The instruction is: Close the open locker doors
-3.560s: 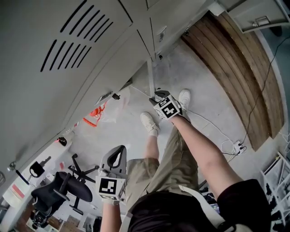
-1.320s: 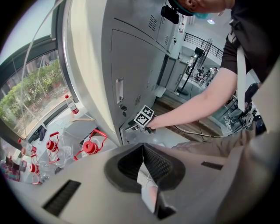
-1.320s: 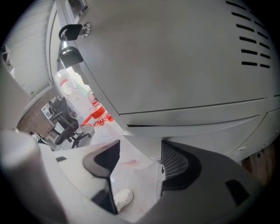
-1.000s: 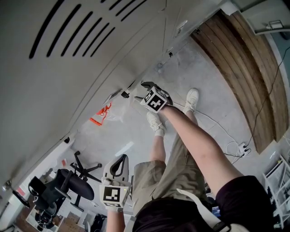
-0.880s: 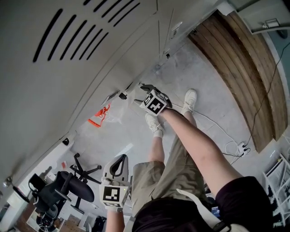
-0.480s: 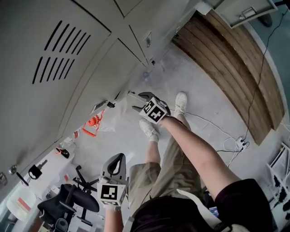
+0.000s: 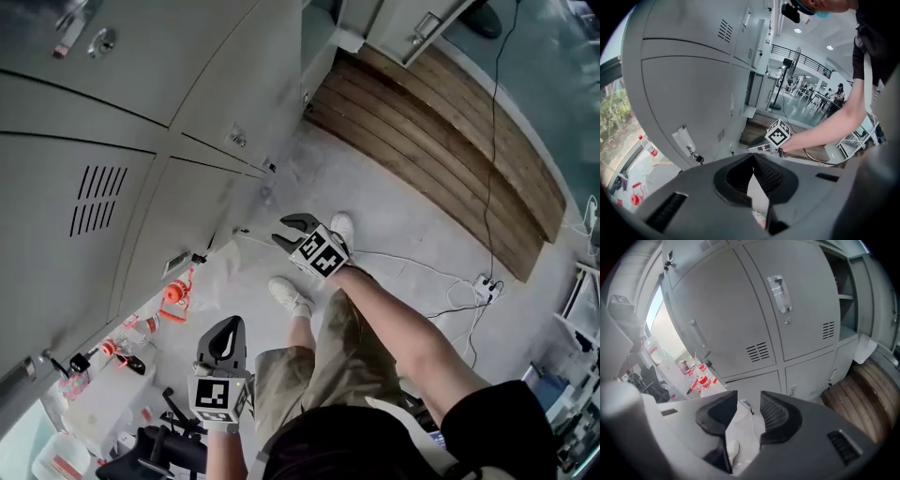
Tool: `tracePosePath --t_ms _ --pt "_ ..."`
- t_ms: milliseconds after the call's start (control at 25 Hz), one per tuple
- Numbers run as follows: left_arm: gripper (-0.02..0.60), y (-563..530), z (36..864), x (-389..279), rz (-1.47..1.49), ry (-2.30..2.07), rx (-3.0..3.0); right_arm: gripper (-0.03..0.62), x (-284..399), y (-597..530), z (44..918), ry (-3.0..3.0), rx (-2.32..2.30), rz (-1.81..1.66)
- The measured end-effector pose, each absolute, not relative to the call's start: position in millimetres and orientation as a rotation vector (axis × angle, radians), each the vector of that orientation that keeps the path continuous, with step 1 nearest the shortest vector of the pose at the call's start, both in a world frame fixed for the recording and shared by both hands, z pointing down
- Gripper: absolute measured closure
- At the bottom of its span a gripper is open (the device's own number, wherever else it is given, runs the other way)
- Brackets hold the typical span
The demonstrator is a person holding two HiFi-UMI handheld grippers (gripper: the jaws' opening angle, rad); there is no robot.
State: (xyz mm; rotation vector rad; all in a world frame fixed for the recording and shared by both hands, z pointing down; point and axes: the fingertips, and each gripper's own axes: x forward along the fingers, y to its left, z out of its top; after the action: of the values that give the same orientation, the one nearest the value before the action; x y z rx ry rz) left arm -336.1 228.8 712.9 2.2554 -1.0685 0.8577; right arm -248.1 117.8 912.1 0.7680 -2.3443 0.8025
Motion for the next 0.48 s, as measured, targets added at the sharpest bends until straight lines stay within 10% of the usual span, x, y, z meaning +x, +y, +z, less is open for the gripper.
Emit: tracePosePath --t_ms 480 --pt "0.574 155.8 667.3 -252.2 0.798 -0.991 2.427 0.508 -127.5 79.1 813.8 -2.348 1.065 0.835"
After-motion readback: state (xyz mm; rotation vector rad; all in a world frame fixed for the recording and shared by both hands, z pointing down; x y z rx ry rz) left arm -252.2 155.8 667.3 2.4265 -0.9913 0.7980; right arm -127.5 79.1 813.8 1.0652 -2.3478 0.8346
